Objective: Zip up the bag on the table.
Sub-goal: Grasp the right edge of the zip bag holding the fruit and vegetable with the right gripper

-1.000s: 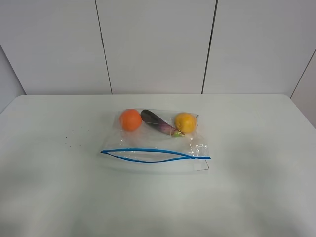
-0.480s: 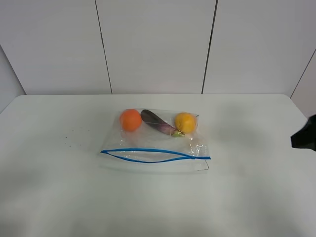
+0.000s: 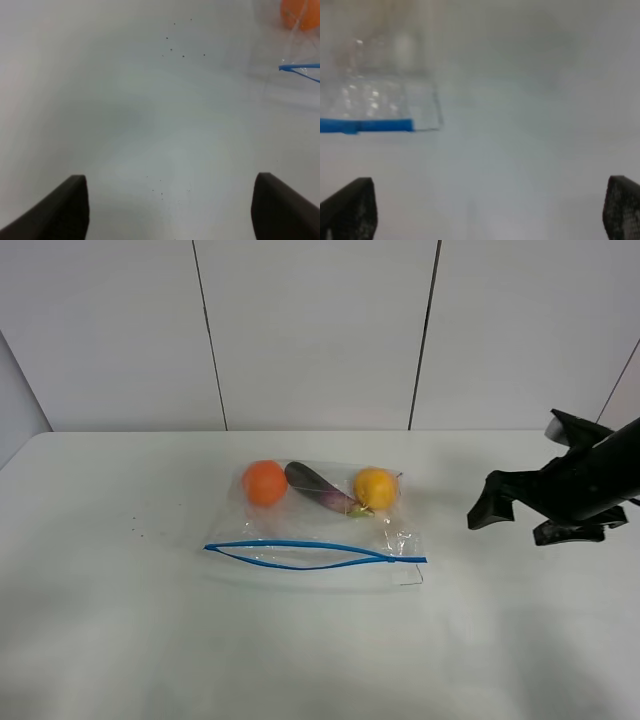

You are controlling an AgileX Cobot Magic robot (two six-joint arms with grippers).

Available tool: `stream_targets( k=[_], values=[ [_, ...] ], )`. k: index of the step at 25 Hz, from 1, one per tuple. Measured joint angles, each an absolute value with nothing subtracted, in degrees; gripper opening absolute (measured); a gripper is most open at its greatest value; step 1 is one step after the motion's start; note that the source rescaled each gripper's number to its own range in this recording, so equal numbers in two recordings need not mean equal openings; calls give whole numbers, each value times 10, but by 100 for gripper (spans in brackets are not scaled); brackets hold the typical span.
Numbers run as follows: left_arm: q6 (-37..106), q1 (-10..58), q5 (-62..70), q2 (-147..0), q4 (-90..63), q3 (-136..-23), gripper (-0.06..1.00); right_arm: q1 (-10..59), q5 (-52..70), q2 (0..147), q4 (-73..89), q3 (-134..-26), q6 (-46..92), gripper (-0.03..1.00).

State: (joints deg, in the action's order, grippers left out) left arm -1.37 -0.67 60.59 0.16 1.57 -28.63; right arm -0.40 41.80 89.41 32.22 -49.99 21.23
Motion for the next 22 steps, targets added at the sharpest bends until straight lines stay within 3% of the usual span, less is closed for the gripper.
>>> stream_targets(
  k=[9, 22],
  values=[
    [-14, -7, 606, 2, 16, -286, 100, -4, 456, 1054, 623, -518, 531, 98],
    [-14, -7, 606, 2, 16, -286, 100, -4, 587, 1209, 656, -644, 568, 95]
  ],
)
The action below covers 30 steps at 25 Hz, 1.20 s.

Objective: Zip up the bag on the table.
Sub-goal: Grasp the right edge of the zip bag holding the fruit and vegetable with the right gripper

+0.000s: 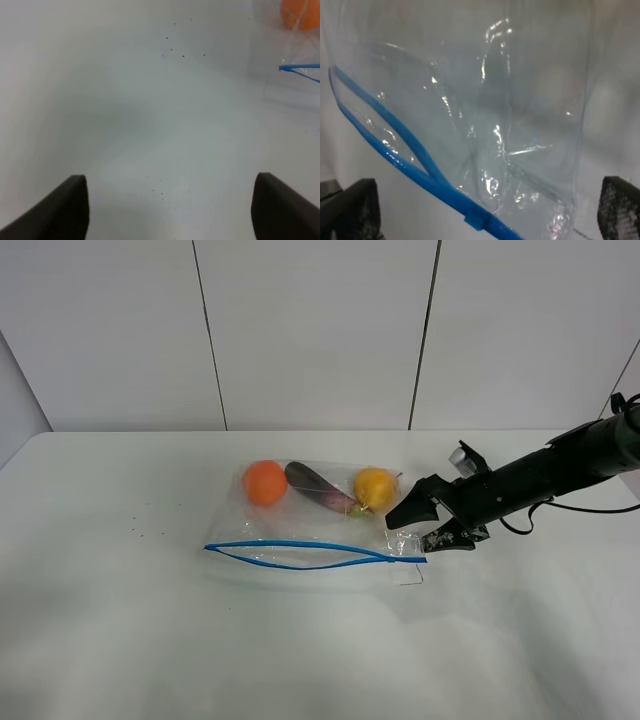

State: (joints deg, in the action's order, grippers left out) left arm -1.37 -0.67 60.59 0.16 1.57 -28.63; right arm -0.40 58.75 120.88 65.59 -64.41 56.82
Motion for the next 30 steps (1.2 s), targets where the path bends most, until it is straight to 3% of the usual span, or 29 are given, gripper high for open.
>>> stream_targets(
  k=[5, 21, 25, 28, 30],
  values=[
    [-14, -7, 606, 2, 16, -286, 100, -5, 603, 1237, 656, -645, 590, 93],
    [-14, -7, 606, 2, 16, -286, 100, -5, 605, 1241, 676, -647, 602, 49],
    [-14, -7, 606, 2, 16, -286, 100, -5, 603, 1241, 673, -647, 599, 28],
    [-14, -7, 606, 2, 16, -286, 100, -5, 606, 1241, 670, -647, 597, 3],
    [-14, -7, 606, 2, 16, -286, 100, -5, 614, 1241, 670, -647, 593, 0]
  ],
)
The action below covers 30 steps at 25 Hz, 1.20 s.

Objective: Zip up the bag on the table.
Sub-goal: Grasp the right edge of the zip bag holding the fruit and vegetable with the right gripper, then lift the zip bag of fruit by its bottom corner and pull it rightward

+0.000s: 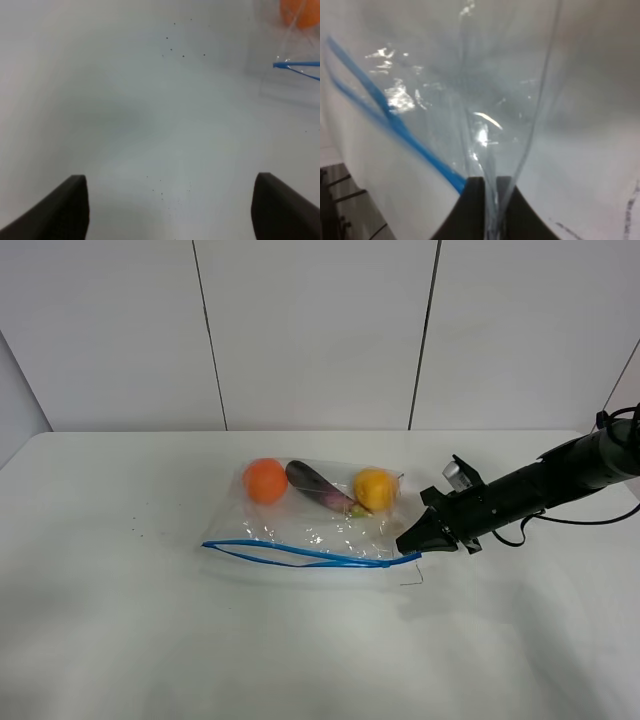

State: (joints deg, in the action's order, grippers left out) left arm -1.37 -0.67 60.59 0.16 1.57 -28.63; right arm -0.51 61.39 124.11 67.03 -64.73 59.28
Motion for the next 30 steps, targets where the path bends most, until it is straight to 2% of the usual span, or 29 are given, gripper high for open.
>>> stream_targets(
  k=[16, 30],
  values=[
    [-14, -7, 606, 2, 16, -286, 100, -5, 693, 1241, 754, -647, 408, 0],
    [-14, -7, 606, 2, 16, -286, 100, 20, 691, 1190, 805, -647, 376, 0]
  ],
)
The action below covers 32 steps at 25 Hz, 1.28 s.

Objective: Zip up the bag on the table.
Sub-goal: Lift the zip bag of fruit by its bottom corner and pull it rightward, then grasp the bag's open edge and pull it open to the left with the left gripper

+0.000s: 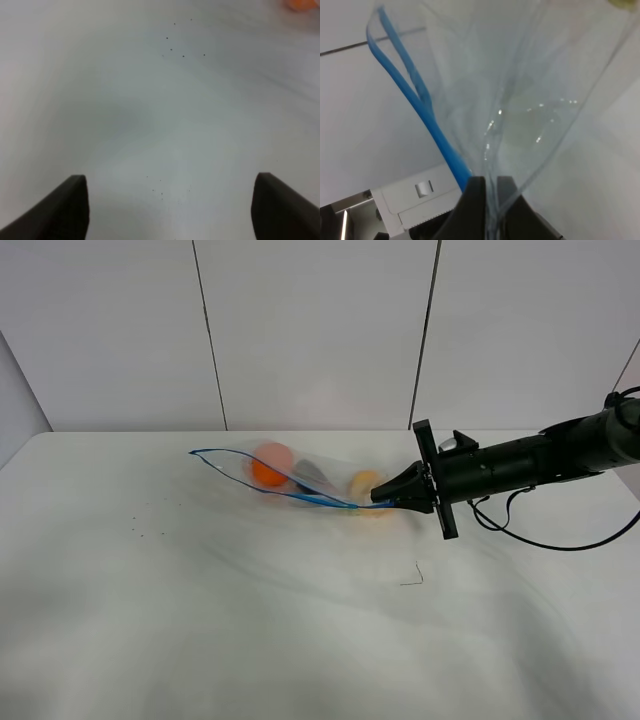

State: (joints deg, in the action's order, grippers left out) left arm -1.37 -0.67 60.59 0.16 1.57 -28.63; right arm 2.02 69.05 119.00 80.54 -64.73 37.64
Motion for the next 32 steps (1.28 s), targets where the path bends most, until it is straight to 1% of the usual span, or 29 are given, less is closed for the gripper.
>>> stream_targets(
  k=[27, 30, 32],
  values=[
    [-14, -7, 605, 1, 18, -290, 100, 21, 690, 1190, 797, -647, 376, 0],
    [-14, -7, 605, -50, 12, -330, 100, 21, 690, 1190, 797, -647, 376, 0],
    [-14, -7, 604, -119, 0, -371, 100, 21, 690, 1190, 798, -647, 376, 0]
  ],
)
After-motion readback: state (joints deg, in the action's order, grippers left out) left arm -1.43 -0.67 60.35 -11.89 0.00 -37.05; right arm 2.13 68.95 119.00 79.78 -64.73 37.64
